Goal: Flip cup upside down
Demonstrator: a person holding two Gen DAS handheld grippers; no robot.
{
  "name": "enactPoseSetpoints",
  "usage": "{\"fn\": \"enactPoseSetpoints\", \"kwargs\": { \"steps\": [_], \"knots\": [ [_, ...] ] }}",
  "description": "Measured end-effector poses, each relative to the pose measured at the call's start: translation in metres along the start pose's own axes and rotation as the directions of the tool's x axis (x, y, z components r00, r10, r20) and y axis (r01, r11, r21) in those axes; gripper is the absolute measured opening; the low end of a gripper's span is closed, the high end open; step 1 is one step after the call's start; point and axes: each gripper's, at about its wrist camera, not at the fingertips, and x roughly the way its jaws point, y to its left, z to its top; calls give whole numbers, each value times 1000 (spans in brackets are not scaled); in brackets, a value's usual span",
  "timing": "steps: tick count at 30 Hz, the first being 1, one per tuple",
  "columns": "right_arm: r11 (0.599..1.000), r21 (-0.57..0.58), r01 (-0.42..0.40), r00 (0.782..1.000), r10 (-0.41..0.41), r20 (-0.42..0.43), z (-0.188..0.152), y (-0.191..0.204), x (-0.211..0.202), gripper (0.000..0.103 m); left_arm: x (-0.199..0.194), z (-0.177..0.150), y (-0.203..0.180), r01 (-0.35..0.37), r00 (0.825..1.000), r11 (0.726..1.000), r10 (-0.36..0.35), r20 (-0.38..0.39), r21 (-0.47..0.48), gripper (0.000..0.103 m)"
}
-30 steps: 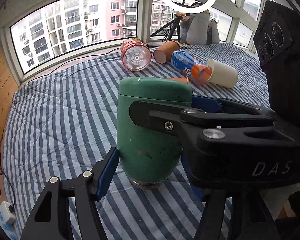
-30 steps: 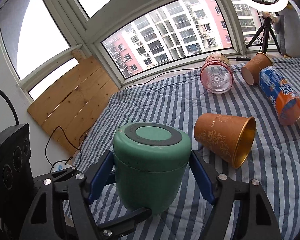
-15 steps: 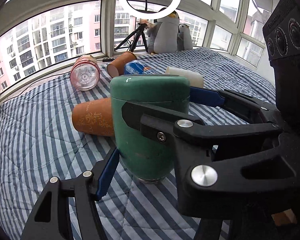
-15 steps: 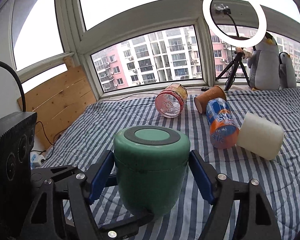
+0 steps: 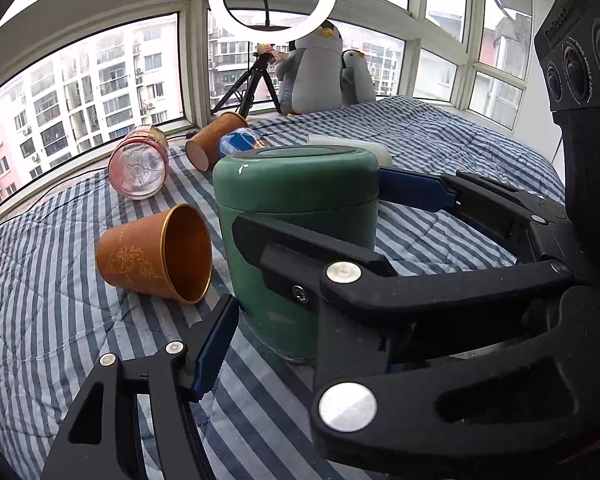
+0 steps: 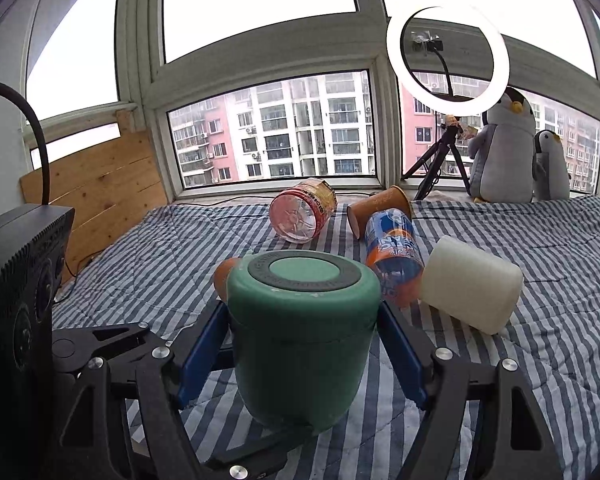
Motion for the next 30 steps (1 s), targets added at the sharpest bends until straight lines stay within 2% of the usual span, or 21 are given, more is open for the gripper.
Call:
{"fn": "enactPoseSetpoints", "kwargs": {
  "steps": [14, 17, 19, 22, 24, 26, 28, 30],
  "knots": [
    [998, -56, 5, 1000, -5, 17, -3, 6, -2, 75, -2, -4, 0, -12, 1000, 1000, 12, 6, 8, 70],
    [997, -78, 22, 998, -18, 61, -2, 9, -10, 84, -6, -7, -1, -23, 1000, 1000, 23, 7, 15, 79],
    [997, -73, 22, 996, -16, 83, -1, 8, -17, 88, -8, -9, -3, -35, 999, 999, 35, 1, 26, 80],
    [998, -67, 17, 995, -11, 97, 0, 5, -26, 90, -13, -14, -3, -36, 999, 999, 36, -6, 26, 81],
    [998, -70, -4, 994, 12, 109, 1, 3, -29, 97, -14, -15, -1, -28, 1000, 999, 28, -3, 19, 87],
    [998, -66, -15, 998, 19, 62, 6, 3, -14, 96, -10, -12, 4, -26, 1000, 1000, 26, -15, -14, 87],
    [998, -54, 17, 999, -15, 33, 13, -1, 0, 79, -9, -9, 6, -30, 999, 999, 30, -30, -21, 86],
    [999, 34, -23, 1000, 23, -3, 18, -22, 3, 79, -13, 0, 10, -24, 999, 1000, 23, -38, -16, 86]
  ]
}}
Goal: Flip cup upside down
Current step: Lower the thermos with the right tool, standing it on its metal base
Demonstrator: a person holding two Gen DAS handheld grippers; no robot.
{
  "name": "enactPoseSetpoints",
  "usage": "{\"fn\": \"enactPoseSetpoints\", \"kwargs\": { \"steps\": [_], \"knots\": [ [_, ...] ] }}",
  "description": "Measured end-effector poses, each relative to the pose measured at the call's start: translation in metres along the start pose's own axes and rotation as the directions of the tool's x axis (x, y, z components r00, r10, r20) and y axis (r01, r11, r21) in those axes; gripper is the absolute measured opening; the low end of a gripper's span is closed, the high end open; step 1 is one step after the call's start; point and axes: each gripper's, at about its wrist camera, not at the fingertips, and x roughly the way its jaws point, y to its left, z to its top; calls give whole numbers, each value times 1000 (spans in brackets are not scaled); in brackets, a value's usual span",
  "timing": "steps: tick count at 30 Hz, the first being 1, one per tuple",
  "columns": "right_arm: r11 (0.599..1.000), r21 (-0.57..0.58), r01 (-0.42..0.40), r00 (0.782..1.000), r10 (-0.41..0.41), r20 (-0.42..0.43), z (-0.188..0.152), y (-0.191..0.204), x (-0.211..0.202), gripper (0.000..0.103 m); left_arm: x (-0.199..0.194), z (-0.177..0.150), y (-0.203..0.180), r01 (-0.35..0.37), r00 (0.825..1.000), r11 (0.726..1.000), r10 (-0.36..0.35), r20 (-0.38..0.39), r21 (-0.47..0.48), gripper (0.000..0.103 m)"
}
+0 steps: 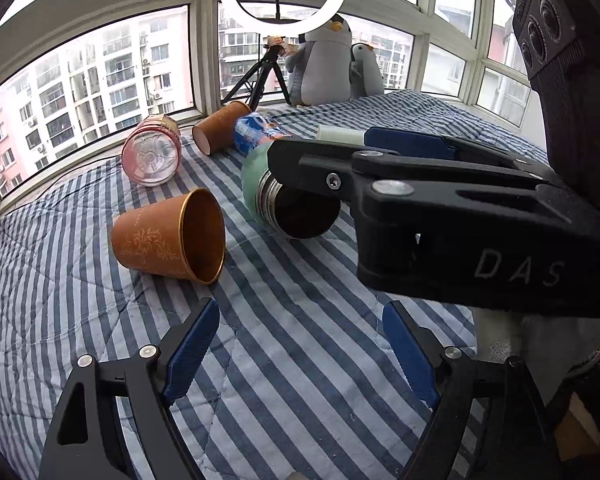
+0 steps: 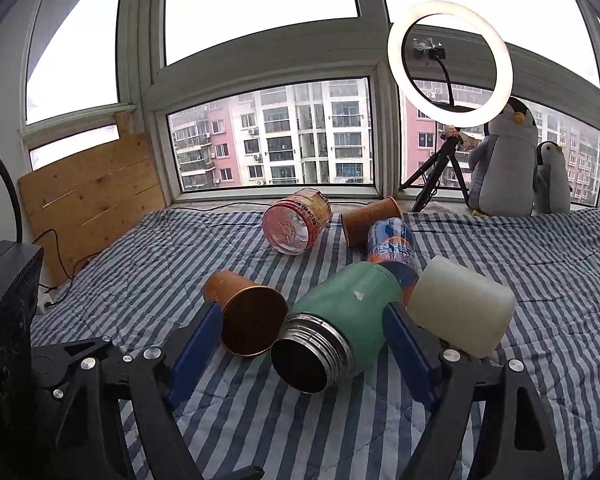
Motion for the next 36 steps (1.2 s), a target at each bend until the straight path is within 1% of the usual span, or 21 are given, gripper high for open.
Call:
{"fn": "enactPoseSetpoints", "kwargs": {
  "steps": [2, 4, 6, 8, 10, 12, 14, 16, 17, 18, 19, 20, 23, 24, 26, 28, 29, 30, 32, 34, 36],
  "knots": [
    [990, 134, -42, 998, 48, -41, 5, -28, 1, 79, -4, 15, 8, 14, 1000, 1000, -14, -1, -22, 86],
    [974, 217, -66, 990, 92, -111, 13, -49, 10, 79, -4, 29, 15, 52, 999, 998, -52, -7, -47, 86],
    [952, 294, -86, 973, 144, -182, 21, -64, 20, 79, -4, 37, 18, 51, 999, 998, -51, -10, -39, 86],
    [925, 373, -73, 953, 175, -247, 26, -76, 32, 79, -1, 44, 22, 57, 998, 998, -58, -28, -30, 86],
    [898, 436, -50, 932, 199, -304, 23, -84, 43, 79, 6, 54, 31, 64, 996, 997, -67, -61, -50, 86],
    [892, 449, -49, 917, 218, -333, 20, -86, 53, 79, 14, 64, 38, 82, 993, 994, -87, -78, -72, 86],
    [890, 452, -61, 900, 245, -361, 18, -85, 67, 79, 21, 70, 38, 83, 992, 994, -89, -86, -66, 86],
    [892, 449, -55, 899, 240, -366, 19, -85, 78, 79, 26, 72, 36, 98, 992, 994, -102, -81, -52, 86],
    [892, 449, -53, 896, 241, -374, 20, -85, 85, 79, 27, 72, 34, 105, 991, 994, -108, -81, -43, 85],
    [888, 458, -54, 891, 250, -380, 20, -86, 93, 79, 29, 71, 32, 103, 991, 994, -105, -83, -33, 84],
    [882, 468, -53, 880, 263, -395, 20, -86, 103, 82, 31, 71, 31, 96, 992, 995, -98, -82, -31, 84],
    [884, 466, -42, 870, 261, -418, 20, -86, 112, 82, 34, 70, 31, 96, 992, 995, -98, -83, -32, 83],
    [897, 442, -34, 864, 248, -437, 19, -84, 125, 79, 38, 68, 29, 96, 991, 995, -98, -86, -30, 79],
    [904, 427, -32, 865, 239, -441, 18, -82, 125, 75, 37, 66, 27, 90, 992, 996, -92, -84, -20, 79],
    [919, 392, -45, 873, 227, -433, 17, -77, 122, 75, 34, 63, 23, 75, 994, 997, -75, -78, -1, 79],
    [930, 364, -49, 874, 216, -435, 18, -71, 121, 75, 29, 59, 22, 74, 995, 997, -73, -74, 2, 79],
    [934, 354, -47, 874, 210, -438, 18, -69, 121, 75, 26, 56, 23, 72, 995, 997, -72, -72, -1, 79],
    [937, 347, -40, 879, 198, -433, 19, -66, 118, 74, 24, 54, 24, 73, 995, 997, -73, -74, -3, 79],
    [951, 308, -42, 895, 172, -411, 20, -59, 112, 74, 22, 49, 27, 72, 994, 997, -73, -79, -12, 79],
    [964, 258, -60, 916, 156, -371, 18, -50, 102, 74, 22, 45, 30, 67, 994, 998, -68, -85, -23, 79],
    [970, 235, -69, 932, 146, -331, 15, -47, 93, 74, 25, 42, 31, 66, 994, 997, -68, -91, -29, 79]
  ]
}}
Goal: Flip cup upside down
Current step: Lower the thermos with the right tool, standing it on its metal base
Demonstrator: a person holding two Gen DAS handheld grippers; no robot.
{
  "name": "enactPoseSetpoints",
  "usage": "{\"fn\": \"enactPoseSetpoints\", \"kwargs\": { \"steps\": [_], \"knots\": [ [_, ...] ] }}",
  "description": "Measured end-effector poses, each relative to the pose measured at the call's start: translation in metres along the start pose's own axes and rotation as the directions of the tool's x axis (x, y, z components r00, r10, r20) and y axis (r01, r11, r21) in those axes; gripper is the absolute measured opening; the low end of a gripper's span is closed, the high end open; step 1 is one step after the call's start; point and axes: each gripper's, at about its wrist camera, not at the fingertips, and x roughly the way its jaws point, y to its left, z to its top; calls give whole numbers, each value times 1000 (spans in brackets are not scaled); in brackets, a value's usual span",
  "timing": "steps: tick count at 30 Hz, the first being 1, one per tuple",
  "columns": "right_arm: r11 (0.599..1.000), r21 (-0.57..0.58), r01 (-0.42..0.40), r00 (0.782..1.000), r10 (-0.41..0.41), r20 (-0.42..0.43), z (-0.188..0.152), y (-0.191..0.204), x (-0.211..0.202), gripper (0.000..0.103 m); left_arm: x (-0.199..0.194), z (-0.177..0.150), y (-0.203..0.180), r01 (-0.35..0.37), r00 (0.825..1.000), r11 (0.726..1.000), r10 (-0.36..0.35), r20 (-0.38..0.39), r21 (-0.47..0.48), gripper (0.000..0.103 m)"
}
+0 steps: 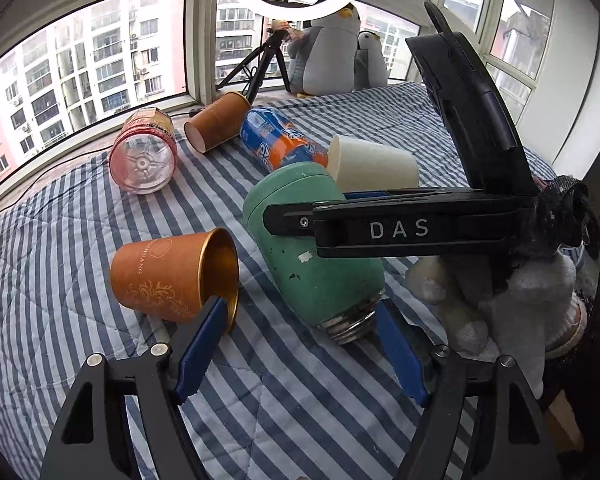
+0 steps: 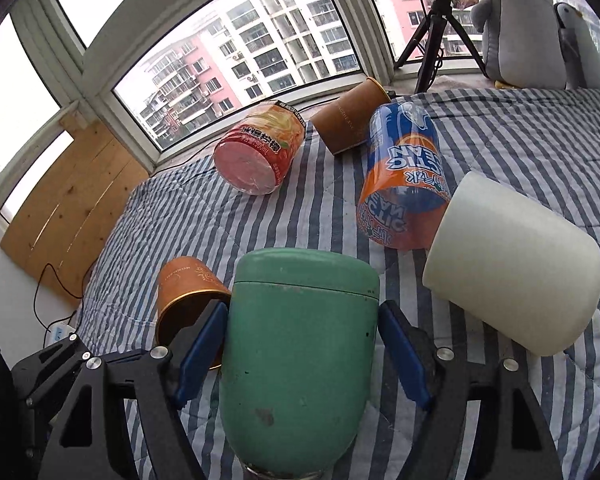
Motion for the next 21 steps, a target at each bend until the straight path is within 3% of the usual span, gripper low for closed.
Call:
{"fn": "enactPoseSetpoints", "kwargs": {
  "steps": [4, 10, 21],
  "knots": [
    [999, -52, 5, 994, 1, 107, -13, 4, -20, 74, 3, -10, -11, 5, 1000, 999, -6, 11, 32, 77],
    [977, -198, 75, 965, -22, 260, -46, 23, -50, 74, 10, -31, -28, -13, 1000, 998, 13, -9, 66, 71],
    [914, -356, 194, 911, -34, 410, -107, 48, -85, 74, 0, -69, -63, -59, 998, 987, 58, 12, 148, 70]
  ]
}}
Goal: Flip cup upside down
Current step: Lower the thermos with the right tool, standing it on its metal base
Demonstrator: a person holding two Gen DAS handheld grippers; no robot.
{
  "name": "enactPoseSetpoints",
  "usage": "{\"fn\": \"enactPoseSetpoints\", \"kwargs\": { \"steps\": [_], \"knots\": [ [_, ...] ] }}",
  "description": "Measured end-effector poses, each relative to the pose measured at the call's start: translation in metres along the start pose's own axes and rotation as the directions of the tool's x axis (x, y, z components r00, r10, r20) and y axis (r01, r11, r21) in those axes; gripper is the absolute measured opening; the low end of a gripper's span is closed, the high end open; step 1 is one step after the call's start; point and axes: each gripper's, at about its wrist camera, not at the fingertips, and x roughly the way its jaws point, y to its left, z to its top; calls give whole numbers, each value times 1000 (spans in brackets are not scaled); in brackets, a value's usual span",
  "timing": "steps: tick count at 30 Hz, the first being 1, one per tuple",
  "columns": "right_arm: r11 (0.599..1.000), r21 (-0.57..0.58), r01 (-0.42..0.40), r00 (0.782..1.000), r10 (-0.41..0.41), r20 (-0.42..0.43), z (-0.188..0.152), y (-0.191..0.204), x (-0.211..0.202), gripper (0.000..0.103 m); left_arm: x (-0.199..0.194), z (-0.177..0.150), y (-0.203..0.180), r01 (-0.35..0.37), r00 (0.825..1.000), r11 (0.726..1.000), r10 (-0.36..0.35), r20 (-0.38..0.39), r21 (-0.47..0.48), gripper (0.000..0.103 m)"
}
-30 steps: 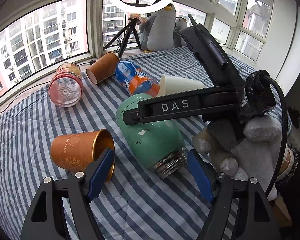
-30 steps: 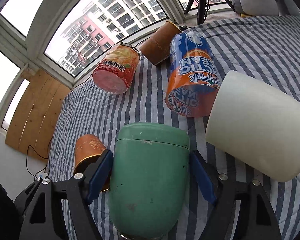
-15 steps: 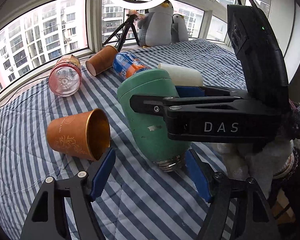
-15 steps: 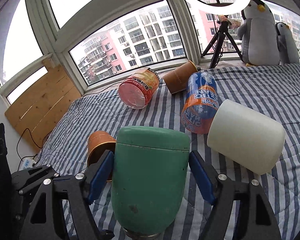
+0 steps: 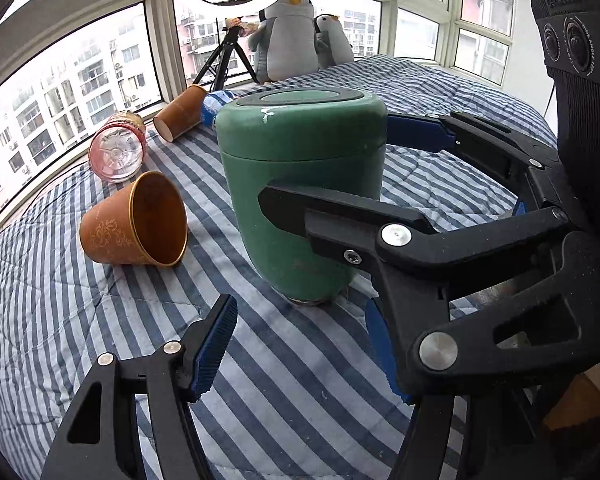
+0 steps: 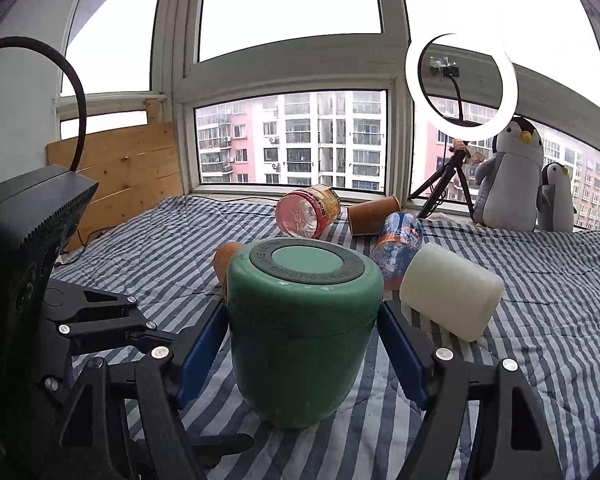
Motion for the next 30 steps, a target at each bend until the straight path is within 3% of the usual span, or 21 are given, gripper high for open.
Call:
{"fn": "enactPoseSetpoints", "kwargs": {
  "steps": [12, 30],
  "knots": [
    [997, -78, 0, 1000, 2, 28, 0, 14, -6, 74, -9, -13, 9, -23, 999, 999, 24, 22, -42, 70],
    [998, -67, -21, 999, 23, 37, -1, 9, -17, 82, -7, -9, 1, -35, 999, 999, 36, 29, -14, 71]
  ]
}}
